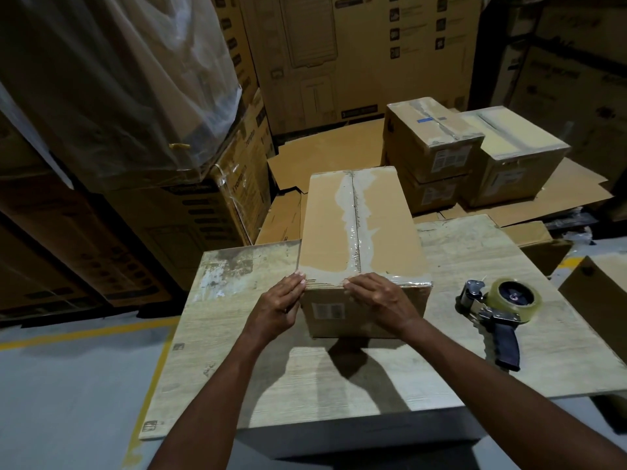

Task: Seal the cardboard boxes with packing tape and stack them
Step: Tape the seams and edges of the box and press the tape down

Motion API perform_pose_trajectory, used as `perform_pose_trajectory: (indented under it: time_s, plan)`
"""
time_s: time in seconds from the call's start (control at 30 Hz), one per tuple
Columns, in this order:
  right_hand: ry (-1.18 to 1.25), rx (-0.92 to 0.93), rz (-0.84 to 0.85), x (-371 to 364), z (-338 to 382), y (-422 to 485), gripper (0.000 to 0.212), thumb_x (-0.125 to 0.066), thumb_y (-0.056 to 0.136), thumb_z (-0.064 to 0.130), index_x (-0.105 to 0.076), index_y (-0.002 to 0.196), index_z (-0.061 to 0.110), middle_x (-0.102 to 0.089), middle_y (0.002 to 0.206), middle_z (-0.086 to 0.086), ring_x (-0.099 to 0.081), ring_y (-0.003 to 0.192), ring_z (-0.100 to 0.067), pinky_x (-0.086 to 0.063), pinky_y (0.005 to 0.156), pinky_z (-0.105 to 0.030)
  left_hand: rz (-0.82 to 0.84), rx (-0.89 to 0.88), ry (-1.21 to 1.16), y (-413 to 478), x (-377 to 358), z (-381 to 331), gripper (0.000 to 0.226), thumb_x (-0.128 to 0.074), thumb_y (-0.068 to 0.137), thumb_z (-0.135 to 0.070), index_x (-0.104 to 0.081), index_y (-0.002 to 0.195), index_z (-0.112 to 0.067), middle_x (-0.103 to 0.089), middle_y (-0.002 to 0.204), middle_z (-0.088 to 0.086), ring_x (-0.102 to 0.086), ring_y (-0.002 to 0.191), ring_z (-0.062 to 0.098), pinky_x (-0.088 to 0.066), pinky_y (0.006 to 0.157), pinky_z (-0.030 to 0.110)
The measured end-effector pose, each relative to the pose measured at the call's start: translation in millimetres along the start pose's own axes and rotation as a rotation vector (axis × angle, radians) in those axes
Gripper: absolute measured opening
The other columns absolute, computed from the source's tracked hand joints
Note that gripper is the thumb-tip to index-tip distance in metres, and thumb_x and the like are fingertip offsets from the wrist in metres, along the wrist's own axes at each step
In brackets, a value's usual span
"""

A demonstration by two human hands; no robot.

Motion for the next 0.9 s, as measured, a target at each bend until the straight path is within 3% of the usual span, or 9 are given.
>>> perform_pose_trajectory:
  time_s: [0.13, 0.33, 0.43, 0.53, 0.63, 0.7, 0.77, 0.83, 0.9]
  plan:
    - [-0.002, -0.028, 0.012, 12.2, -24.6, -19.8, 0.025, -0.073, 0.091, 0.016, -0.076, 0.115, 0.008, -0.074, 0.113, -0.010, -0.069, 0.093, -0.026, -0.063, 0.070, -0.039, 0.017, -0.020, 0.013, -0.5, -0.2, 4.2, 0.049, -0.073, 0.089, 0.001, -0.063, 0.137, -0.004, -0.057, 0.146, 0.011, -0.052, 0.139, 0.022, -0.047, 0.112, 0.044]
    - [0.035, -0.035, 0.009, 20.2, -41.0, -36.6, 0.037, -0.085, 0.082, 0.004, -0.077, 0.117, 0.007, -0.074, 0.118, -0.011, -0.071, 0.101, -0.029, -0.064, 0.075, -0.042, 0.036, -0.025, 0.038, -0.4, 0.1, 4.4, 0.049, -0.073, 0.089, 0.000, -0.063, 0.137, -0.003, -0.057, 0.147, 0.011, -0.052, 0.139, 0.023, -0.048, 0.111, 0.045]
    - [0.125, -0.073, 0.097, 25.8, -42.5, -36.6, 0.050, -0.083, 0.082, 0.000, -0.071, 0.129, 0.012, -0.070, 0.129, -0.010, -0.067, 0.115, -0.028, -0.062, 0.088, -0.045, 0.043, -0.019, 0.048, -0.9, 1.3, 3.9, 0.049, -0.074, 0.089, 0.000, -0.063, 0.137, -0.003, -0.057, 0.146, 0.012, -0.052, 0.139, 0.023, -0.048, 0.110, 0.045]
    - [0.165, -0.063, 0.266, 39.1, -54.1, -42.5, 0.065, -0.078, 0.086, 0.001, -0.058, 0.145, 0.019, -0.057, 0.149, -0.007, -0.052, 0.135, -0.023, -0.048, 0.108, -0.042, 0.045, -0.032, 0.077, -0.2, 4.0, 2.6, 0.051, -0.075, 0.088, 0.001, -0.063, 0.137, -0.003, -0.058, 0.146, 0.012, -0.053, 0.138, 0.024, -0.048, 0.111, 0.043]
    - [0.056, -0.060, 0.308, 57.2, -79.4, -46.3, 0.056, -0.071, 0.095, 0.021, -0.053, 0.149, 0.023, -0.051, 0.155, -0.006, -0.050, 0.139, -0.025, -0.044, 0.112, -0.045, 0.049, -0.055, 0.105, 1.8, 7.9, 4.1, 0.051, -0.077, 0.085, 0.001, -0.065, 0.134, -0.002, -0.060, 0.143, 0.013, -0.056, 0.135, 0.026, -0.047, 0.111, 0.043]
    - [0.065, -0.181, 0.307, 67.1, -94.1, -47.5, 0.051, -0.053, 0.103, 0.044, -0.053, 0.149, 0.023, -0.050, 0.156, -0.005, -0.049, 0.140, -0.025, -0.038, 0.114, -0.045, 0.059, -0.067, 0.141, 3.5, 11.1, 4.6, 0.048, -0.077, 0.086, -0.003, -0.066, 0.132, -0.004, -0.062, 0.141, 0.012, -0.057, 0.133, 0.027, -0.047, 0.111, 0.043]
    - [0.122, -0.332, 0.291, 74.1, -104.7, -44.1, 0.054, -0.041, 0.106, 0.051, -0.052, 0.150, 0.022, -0.047, 0.158, -0.003, -0.044, 0.144, -0.024, -0.033, 0.117, -0.043, 0.039, -0.053, 0.173, 8.3, 13.2, 1.5, 0.040, -0.075, 0.086, -0.010, -0.071, 0.126, -0.005, -0.067, 0.134, 0.011, -0.062, 0.126, 0.026, -0.049, 0.108, 0.045]
    - [0.167, -0.418, 0.243, 76.0, -111.5, -39.2, 0.046, -0.053, 0.107, 0.038, -0.056, 0.147, 0.017, -0.050, 0.156, -0.006, -0.047, 0.143, -0.027, -0.038, 0.117, -0.047, 0.009, -0.026, 0.187, 15.1, 12.1, -6.6, 0.034, -0.071, 0.087, -0.016, -0.074, 0.119, -0.005, -0.071, 0.125, 0.010, -0.065, 0.117, 0.025, -0.052, 0.101, 0.046]
    - [0.228, -0.503, 0.195, 73.1, -112.2, -35.8, 0.040, -0.061, 0.104, 0.024, -0.061, 0.142, 0.011, -0.054, 0.151, -0.011, -0.054, 0.138, -0.029, -0.042, 0.114, -0.041, 0.013, -0.013, 0.188, 23.5, 6.8, -17.4, 0.035, -0.066, 0.090, -0.020, -0.073, 0.121, -0.005, -0.070, 0.125, 0.010, -0.064, 0.116, 0.026, -0.052, 0.100, 0.045]
Point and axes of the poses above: each hand's wrist, its own y-axis towards the middle knuckle, its own x-axis out of the back of the hand, z = x × y, the point moved 2 cm from there along y, towards the middle knuckle
